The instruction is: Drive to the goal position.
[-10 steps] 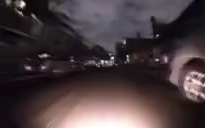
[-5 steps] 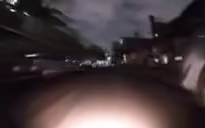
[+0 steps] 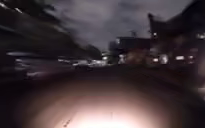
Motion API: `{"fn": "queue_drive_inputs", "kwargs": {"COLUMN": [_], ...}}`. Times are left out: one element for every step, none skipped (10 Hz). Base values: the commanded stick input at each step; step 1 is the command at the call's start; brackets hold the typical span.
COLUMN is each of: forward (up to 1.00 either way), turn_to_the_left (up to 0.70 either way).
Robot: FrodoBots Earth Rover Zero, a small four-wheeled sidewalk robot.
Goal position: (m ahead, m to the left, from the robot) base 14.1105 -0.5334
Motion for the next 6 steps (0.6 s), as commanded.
{"fn": "queue_drive_inputs", "kwargs": {"forward": [1.0,1.0,1.0,1.0,1.0,1.0], "turn_to_the_left": [-0.27,-0.27,-0.21,-0.03,-0.02,-0.27]}}
